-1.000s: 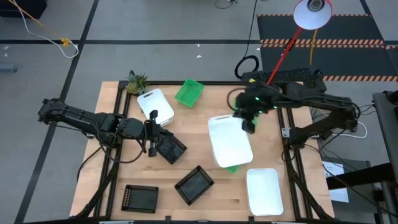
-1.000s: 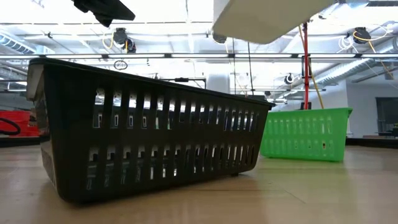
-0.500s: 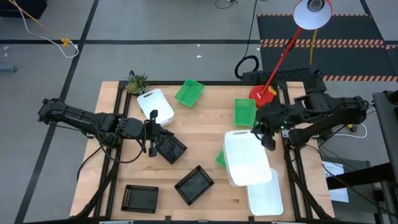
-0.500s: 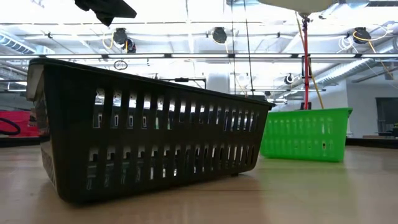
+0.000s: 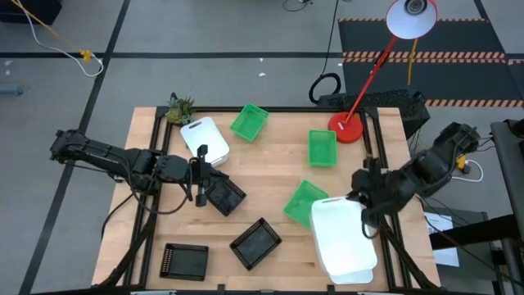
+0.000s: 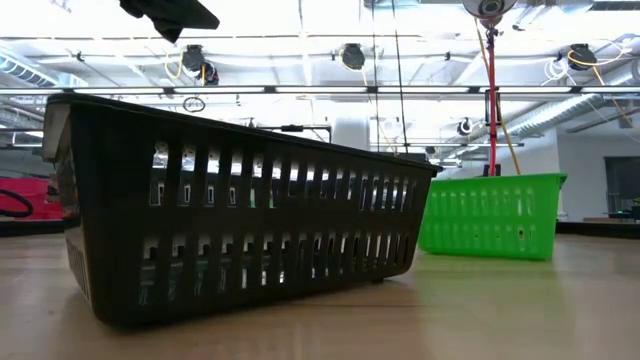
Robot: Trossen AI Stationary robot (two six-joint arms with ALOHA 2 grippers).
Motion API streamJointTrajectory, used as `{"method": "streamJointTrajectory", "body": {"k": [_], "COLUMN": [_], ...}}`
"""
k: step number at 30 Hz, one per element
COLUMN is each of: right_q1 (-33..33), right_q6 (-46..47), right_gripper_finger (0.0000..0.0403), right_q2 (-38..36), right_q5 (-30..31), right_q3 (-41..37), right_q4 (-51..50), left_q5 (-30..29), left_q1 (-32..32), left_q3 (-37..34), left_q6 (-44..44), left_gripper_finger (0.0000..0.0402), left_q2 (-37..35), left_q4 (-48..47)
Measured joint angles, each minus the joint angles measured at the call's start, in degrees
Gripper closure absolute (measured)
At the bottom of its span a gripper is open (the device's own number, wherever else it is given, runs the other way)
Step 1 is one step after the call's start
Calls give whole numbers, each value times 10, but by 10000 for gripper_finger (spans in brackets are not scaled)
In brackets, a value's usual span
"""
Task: Stack baskets by color
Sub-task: Stack the middle white bin on top of the bottom white bin
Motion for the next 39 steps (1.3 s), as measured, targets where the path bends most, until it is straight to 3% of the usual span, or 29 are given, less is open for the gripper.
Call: {"method": "streamJointTrajectory", "body": {"k": [17,39], "right_q1": [145,165], "right_q6": [178,204], "right_gripper_finger": [400,400], "right_q2": [1,-72], "right_q5": [11,25], "right_q3": [-150,-297], "right_q4": [1,105], "left_q5": [-4,-4], "left_q1": [0,0], "left_q3": [0,0], "left_q6": [-39,-46], "left_gripper_finger": [398,398], "left_q2": [1,1], "left_q4": [1,4]}}
